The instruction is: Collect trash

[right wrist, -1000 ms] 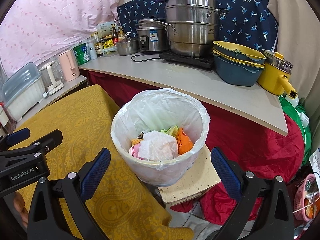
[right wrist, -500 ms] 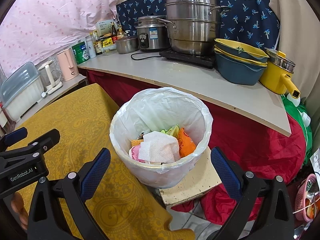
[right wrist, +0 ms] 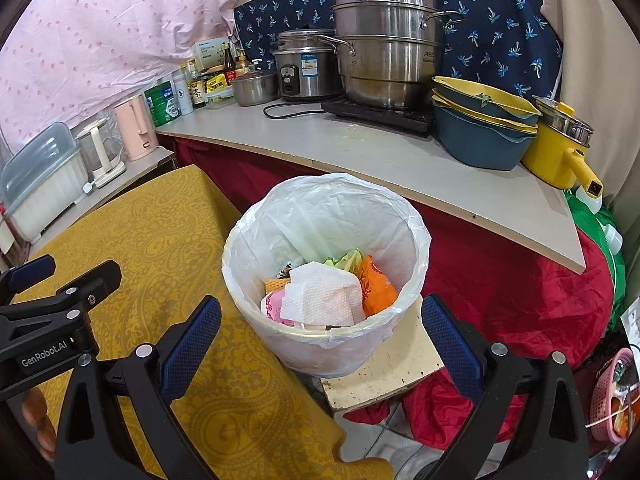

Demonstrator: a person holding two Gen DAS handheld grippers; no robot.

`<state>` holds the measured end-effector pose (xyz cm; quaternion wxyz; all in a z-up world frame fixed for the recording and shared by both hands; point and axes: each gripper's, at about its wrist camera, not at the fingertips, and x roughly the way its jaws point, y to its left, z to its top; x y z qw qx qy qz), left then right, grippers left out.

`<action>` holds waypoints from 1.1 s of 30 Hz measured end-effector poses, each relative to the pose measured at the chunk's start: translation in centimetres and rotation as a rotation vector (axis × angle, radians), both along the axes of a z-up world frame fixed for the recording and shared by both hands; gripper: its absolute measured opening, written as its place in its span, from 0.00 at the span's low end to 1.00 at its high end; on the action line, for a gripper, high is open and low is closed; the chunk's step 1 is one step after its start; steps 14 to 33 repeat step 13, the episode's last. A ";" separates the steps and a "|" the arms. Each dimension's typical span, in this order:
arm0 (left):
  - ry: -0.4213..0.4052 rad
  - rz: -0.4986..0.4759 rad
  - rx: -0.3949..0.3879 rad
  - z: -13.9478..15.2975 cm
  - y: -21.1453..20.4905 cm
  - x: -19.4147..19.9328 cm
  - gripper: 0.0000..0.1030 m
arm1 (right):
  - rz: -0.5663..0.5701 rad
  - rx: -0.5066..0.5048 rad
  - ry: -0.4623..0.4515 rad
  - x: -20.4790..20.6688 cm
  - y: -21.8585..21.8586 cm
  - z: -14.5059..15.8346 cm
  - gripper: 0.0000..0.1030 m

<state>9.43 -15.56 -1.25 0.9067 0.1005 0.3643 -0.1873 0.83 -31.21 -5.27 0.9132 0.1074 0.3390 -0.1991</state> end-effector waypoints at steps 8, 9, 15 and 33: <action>-0.001 -0.001 -0.006 0.0 0.1 0.1 0.93 | -0.001 0.002 0.000 0.0 0.0 0.0 0.94; -0.003 -0.001 -0.009 0.0 0.1 0.1 0.93 | 0.001 0.001 0.001 0.1 0.1 -0.1 0.94; -0.010 -0.009 0.000 -0.1 0.0 0.2 0.93 | 0.001 0.001 0.002 0.1 0.1 -0.1 0.94; -0.010 -0.009 0.000 -0.1 0.0 0.2 0.93 | 0.001 0.001 0.002 0.1 0.1 -0.1 0.94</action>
